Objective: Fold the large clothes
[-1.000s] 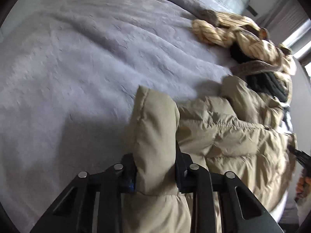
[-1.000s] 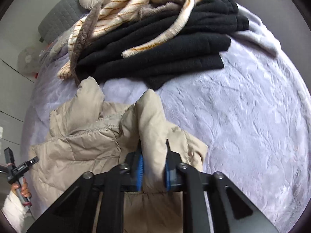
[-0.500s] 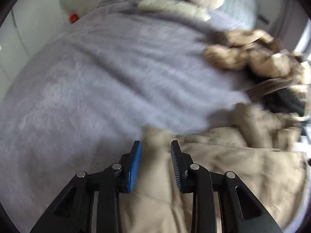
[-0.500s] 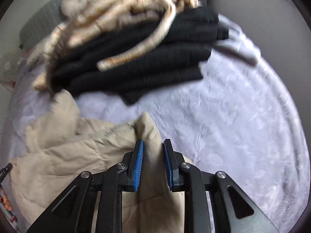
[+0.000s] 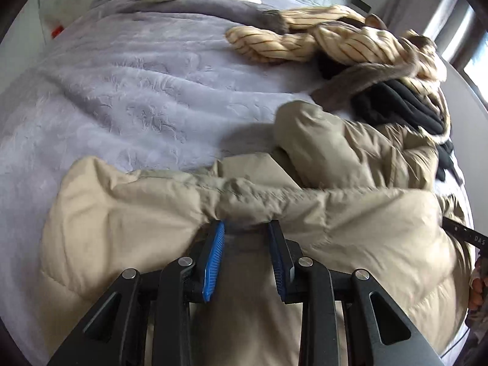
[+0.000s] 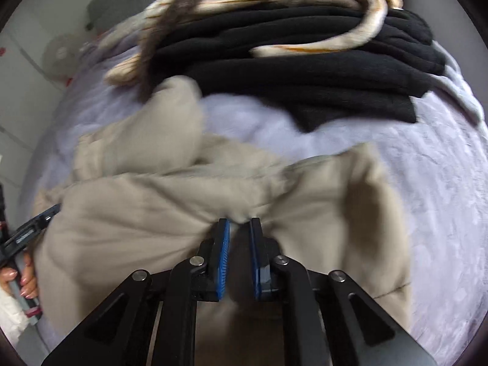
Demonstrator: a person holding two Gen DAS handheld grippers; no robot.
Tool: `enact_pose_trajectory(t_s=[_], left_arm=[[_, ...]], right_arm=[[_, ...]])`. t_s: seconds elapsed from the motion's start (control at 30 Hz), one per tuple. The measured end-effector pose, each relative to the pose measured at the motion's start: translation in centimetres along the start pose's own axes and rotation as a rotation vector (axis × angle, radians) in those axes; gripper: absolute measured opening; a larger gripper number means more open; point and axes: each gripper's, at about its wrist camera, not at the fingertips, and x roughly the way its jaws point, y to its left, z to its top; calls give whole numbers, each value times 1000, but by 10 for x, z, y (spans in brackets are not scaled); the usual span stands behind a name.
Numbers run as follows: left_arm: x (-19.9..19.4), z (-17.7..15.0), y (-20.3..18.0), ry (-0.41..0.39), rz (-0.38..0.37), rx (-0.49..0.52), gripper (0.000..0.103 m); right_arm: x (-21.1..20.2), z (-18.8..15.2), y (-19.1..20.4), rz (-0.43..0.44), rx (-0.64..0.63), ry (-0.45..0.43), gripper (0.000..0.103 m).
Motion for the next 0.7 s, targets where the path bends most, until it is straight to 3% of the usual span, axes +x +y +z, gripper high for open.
enact_pose_trajectory(t_s=[0.17, 0.27, 0.37, 0.5, 0.7], left_arm=[[18, 3, 3, -7, 0, -5, 32], [22, 7, 2, -3, -4, 0, 32], [10, 14, 14, -13, -49, -38, 32], [-3, 16, 45, -31, 30, -104, 32], [-7, 20, 94, 15, 137, -242, 32]], right_arm=[[11, 0, -46, -73, 172, -45, 0], [19, -1, -73, -40, 310, -46, 0], [14, -1, -78, -18, 339, -47, 0], [0, 1, -76, -32, 347, -45, 0], [-47, -7, -78, -41, 361, -50, 4]])
